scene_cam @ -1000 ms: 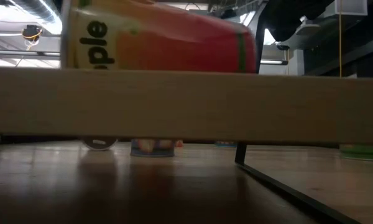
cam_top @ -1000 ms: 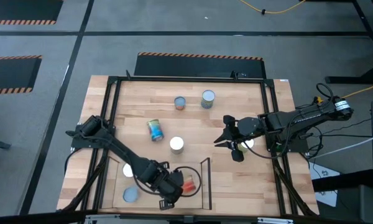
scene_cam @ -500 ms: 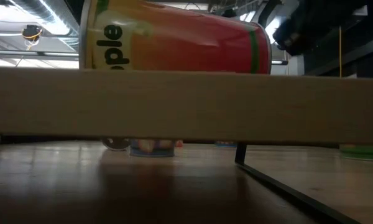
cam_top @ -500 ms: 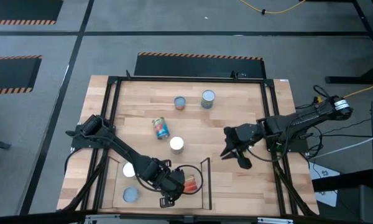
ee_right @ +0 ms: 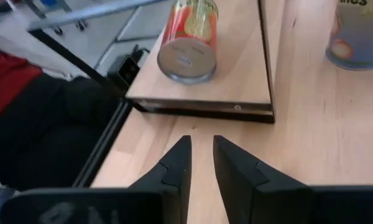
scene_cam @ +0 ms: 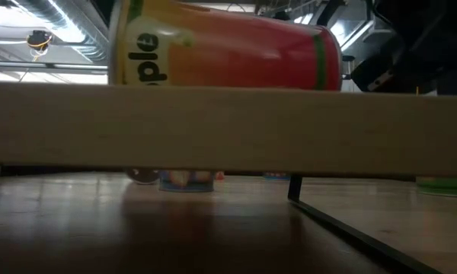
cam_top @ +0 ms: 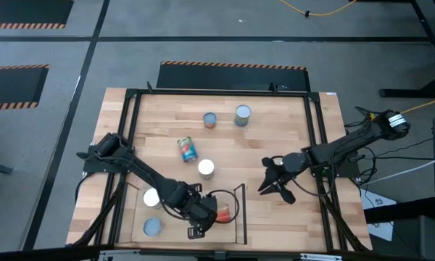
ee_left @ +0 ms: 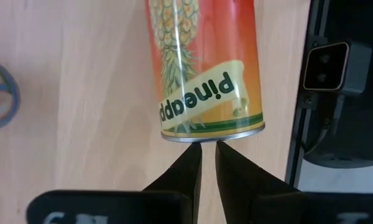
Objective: Pick and place cans onto a shelf
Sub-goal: Put the canned pineapple on the shelf
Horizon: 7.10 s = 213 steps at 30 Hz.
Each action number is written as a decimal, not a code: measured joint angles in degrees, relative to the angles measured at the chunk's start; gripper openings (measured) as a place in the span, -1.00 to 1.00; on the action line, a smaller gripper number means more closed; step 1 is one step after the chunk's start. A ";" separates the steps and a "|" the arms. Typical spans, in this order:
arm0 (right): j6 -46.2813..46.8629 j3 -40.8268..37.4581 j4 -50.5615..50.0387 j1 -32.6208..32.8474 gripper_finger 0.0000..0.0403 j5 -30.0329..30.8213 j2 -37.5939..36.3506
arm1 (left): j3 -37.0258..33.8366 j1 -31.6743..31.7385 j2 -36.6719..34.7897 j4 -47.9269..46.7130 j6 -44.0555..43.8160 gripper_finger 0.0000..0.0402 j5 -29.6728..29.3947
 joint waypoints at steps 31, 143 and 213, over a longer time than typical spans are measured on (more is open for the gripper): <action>0.07 -2.62 4.46 -0.02 -0.64 0.09 0.00 | 0.02 0.52 0.00 -1.03 1.16 -0.34 -2.59; -0.21 -2.58 4.37 -0.04 -0.64 1.09 0.07 | 16.06 18.89 -3.67 -32.34 12.97 -1.00 28.96; -3.19 -2.58 3.67 -0.02 -0.64 1.09 0.11 | 15.82 19.82 8.02 -38.23 10.08 -1.00 35.81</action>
